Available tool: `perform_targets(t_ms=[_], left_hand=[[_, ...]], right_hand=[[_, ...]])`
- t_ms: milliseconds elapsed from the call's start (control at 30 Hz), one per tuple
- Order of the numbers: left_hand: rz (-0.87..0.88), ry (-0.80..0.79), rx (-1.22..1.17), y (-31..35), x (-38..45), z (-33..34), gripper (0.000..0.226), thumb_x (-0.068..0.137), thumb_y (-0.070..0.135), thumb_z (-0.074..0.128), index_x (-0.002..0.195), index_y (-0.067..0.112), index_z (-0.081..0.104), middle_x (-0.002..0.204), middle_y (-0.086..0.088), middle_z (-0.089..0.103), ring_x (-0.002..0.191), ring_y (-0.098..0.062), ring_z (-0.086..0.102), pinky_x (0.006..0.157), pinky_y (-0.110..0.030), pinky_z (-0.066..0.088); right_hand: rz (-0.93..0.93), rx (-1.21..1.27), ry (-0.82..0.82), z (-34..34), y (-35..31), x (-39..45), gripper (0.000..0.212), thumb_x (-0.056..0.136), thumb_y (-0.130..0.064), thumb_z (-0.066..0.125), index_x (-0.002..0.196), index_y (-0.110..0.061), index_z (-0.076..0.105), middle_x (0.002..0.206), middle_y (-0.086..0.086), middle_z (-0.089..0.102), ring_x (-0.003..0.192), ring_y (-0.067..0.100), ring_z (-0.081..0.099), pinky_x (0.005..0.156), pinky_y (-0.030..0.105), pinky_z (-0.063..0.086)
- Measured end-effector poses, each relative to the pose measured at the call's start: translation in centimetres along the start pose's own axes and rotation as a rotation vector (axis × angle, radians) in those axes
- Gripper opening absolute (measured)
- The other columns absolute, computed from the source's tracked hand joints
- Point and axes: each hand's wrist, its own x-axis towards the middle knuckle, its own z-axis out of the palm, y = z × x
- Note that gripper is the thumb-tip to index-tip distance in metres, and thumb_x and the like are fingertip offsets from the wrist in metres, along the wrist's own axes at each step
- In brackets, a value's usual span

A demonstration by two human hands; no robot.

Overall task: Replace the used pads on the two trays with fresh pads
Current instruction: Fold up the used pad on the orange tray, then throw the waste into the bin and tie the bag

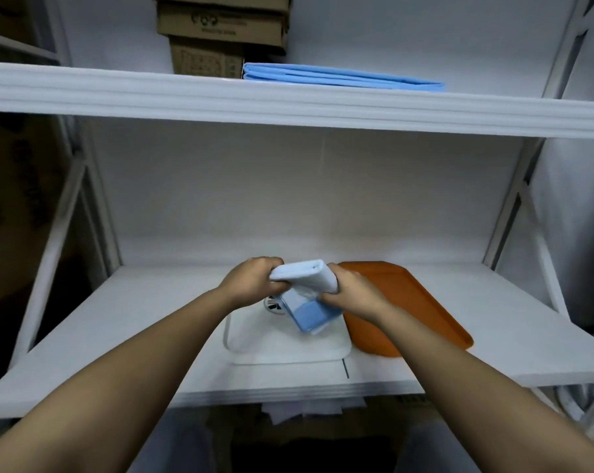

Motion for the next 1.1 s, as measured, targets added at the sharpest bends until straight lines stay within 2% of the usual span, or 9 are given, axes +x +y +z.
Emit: perform_targets(t_ms=[133,300,400,500,633,700,833,933,1100], left_hand=[[-0.045,0.035,-0.102,-0.3,-3.3,0.9,0.021,0.080,0.028,0.066,0.068,0.026,0.048,0.069,0.010,0.059,0.070,-0.016,0.056,0.062,-0.029,0.042],[-0.011,-0.010,0.011,0.0,-6.4,3.0,0.022,0.081,0.033,0.066,0.071,0.029,0.047,0.068,0.013,0.056,0.072,-0.017,0.054,0.059,-0.029,0.039],[0.037,-0.051,0.066,0.2,-7.7,4.8,0.023,0.082,0.033,0.066,0.071,0.035,0.045,0.071,0.012,0.055,0.074,-0.018,0.054,0.060,-0.029,0.039],[0.047,-0.089,0.086,0.1,-8.5,6.8,0.015,0.082,0.035,0.065,0.081,0.028,0.051,0.080,0.007,0.059,0.079,-0.020,0.057,0.065,-0.032,0.043],[0.077,-0.167,0.101,-0.5,-9.1,9.3,0.019,0.082,0.032,0.064,0.074,0.031,0.046,0.078,0.009,0.056,0.077,-0.018,0.054,0.062,-0.030,0.039],[0.090,-0.215,0.117,-0.8,-9.3,10.7,0.016,0.083,0.032,0.063,0.079,0.029,0.048,0.081,0.008,0.057,0.079,-0.017,0.053,0.063,-0.029,0.038],[0.124,-0.333,0.152,-1.3,-9.6,14.0,0.014,0.085,0.035,0.062,0.090,0.025,0.054,0.099,-0.001,0.065,0.093,-0.023,0.058,0.067,-0.029,0.037],[0.134,-0.399,0.201,-1.7,-10.1,17.1,0.023,0.088,0.038,0.059,0.104,0.020,0.058,0.111,-0.004,0.064,0.103,-0.025,0.058,0.073,-0.030,0.038],[0.168,-0.474,0.235,-1.9,-10.3,21.1,0.026,0.094,0.033,0.051,0.107,0.013,0.061,0.107,-0.007,0.066,0.099,-0.025,0.061,0.067,-0.027,0.036]], right_hand=[[0.000,0.072,-0.023,2.1,-0.6,-2.1,0.051,0.076,-0.025,0.064,0.125,-0.030,0.049,0.113,-0.003,0.065,0.100,0.019,0.060,0.082,0.041,0.052],[0.038,0.126,-0.089,3.7,-0.3,-5.7,0.056,0.078,-0.030,0.069,0.128,-0.027,0.047,0.118,-0.004,0.063,0.102,0.016,0.059,0.085,0.040,0.052],[0.047,0.137,-0.122,4.6,0.4,-7.7,0.046,0.078,-0.032,0.070,0.119,-0.027,0.051,0.112,-0.004,0.065,0.098,0.015,0.060,0.081,0.040,0.053],[0.060,0.118,-0.145,5.3,0.9,-9.3,0.048,0.078,-0.036,0.071,0.119,-0.030,0.047,0.109,-0.005,0.063,0.094,0.016,0.061,0.077,0.038,0.053],[0.080,0.117,-0.195,6.4,1.6,-11.0,0.047,0.079,-0.037,0.070,0.120,-0.032,0.047,0.099,-0.006,0.059,0.087,0.016,0.057,0.069,0.028,0.047],[0.114,0.126,-0.267,7.2,2.1,-11.6,0.045,0.080,-0.037,0.069,0.119,-0.033,0.049,0.099,-0.008,0.059,0.083,0.014,0.056,0.067,0.024,0.042],[0.149,0.111,-0.435,9.7,3.5,-12.3,0.046,0.080,-0.038,0.068,0.122,-0.028,0.053,0.114,-0.004,0.062,0.095,0.015,0.058,0.076,0.029,0.044],[0.161,0.093,-0.551,11.8,4.4,-13.0,0.041,0.083,-0.036,0.066,0.119,-0.022,0.056,0.109,0.000,0.063,0.092,0.018,0.058,0.073,0.032,0.045],[0.266,0.035,-0.738,15.6,6.5,-13.7,0.042,0.084,-0.042,0.060,0.117,-0.016,0.051,0.111,0.009,0.061,0.093,0.027,0.061,0.072,0.038,0.049]])
